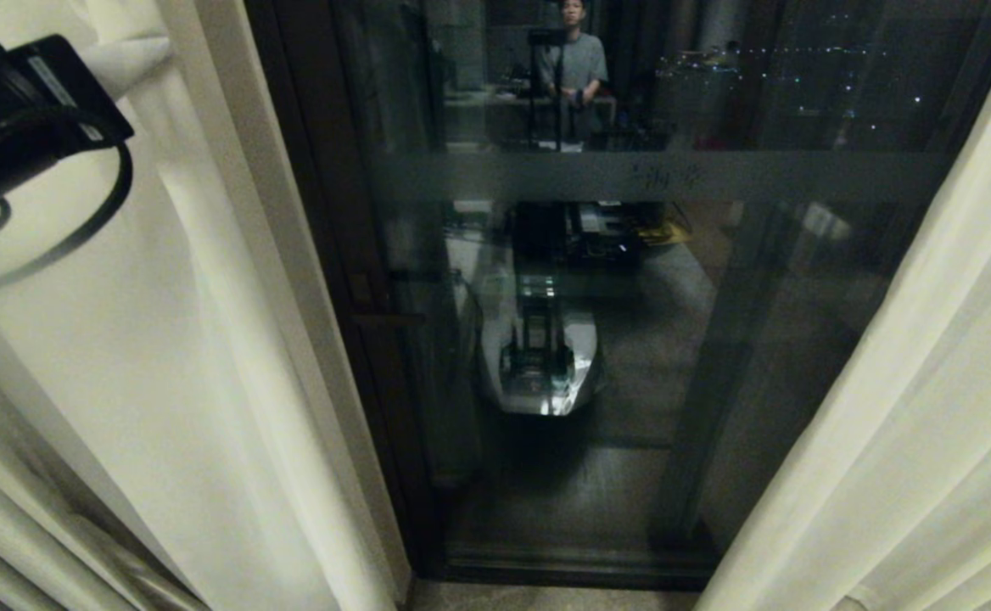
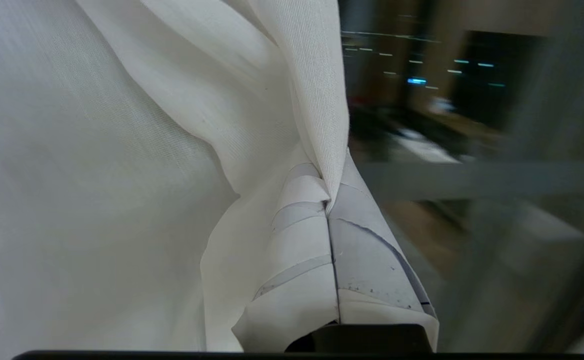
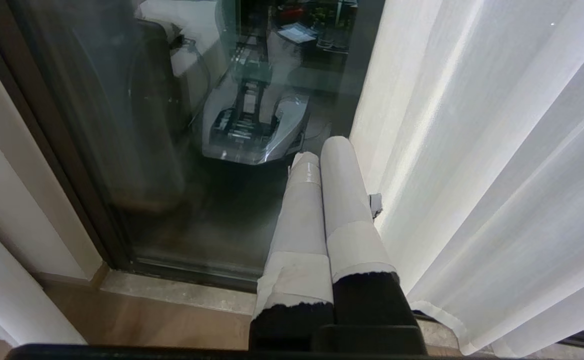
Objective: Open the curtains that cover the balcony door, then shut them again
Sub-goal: Close the inner curtains on both sides
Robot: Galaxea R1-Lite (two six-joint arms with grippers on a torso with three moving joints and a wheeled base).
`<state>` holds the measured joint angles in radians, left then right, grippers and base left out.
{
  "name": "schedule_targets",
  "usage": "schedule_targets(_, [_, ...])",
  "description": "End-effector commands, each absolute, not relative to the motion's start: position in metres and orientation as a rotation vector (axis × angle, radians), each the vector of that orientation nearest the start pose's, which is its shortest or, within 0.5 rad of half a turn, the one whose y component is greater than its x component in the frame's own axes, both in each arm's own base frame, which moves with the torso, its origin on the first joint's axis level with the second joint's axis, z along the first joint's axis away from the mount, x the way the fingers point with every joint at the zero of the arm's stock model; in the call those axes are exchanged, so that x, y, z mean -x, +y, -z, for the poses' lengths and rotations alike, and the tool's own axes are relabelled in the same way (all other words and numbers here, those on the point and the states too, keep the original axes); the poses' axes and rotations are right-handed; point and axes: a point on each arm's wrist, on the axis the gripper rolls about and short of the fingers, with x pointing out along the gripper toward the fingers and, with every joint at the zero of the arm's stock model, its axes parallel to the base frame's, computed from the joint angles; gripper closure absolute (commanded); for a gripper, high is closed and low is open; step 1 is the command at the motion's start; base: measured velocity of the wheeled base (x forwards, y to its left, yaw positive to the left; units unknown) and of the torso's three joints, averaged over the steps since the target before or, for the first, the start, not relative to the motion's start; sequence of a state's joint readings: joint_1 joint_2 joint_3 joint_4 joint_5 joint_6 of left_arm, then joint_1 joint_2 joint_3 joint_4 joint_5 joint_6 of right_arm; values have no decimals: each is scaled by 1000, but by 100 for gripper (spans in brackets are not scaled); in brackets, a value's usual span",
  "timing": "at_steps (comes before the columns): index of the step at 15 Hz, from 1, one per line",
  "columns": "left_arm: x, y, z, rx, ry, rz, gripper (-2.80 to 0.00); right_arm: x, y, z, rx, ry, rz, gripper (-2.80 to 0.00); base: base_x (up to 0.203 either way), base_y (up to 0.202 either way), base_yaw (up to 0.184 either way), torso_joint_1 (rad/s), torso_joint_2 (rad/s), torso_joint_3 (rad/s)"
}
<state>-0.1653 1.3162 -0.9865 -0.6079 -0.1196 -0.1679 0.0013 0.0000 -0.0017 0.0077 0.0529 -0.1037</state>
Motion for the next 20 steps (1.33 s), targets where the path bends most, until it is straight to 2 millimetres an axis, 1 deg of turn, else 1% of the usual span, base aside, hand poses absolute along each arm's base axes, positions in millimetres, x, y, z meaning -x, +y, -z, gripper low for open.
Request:
schedule_targets(1, [-203,-54,-334,183,-256,389,0,23,1,-75,104,5,-56,0,0,0,0,0,0,0])
schedule_targets(2, [-203,-57,-335,180,-256,402,0,23,1,-75,104,5,-56,0,0,0,0,0,0,0])
schedule_targets(6, [-204,-57,-334,171,-252,390,0,23,1,-75,104,5,-56,0,0,0,0,0,0,0])
schedule_targets(9, [-211,-55,-332,169,-245,370,0,23,1,-75,104,5,-56,0,0,0,0,0,0,0])
schedule_targets(18, [-230,-30,-323,131,-217,252,0,23,1,-75,104,5,-57,0,0,0,0,0,0,0])
schedule_targets(20, [-236,-29,-321,130,-209,244,0,23,1,-75,104,5,-57,0,0,0,0,0,0,0])
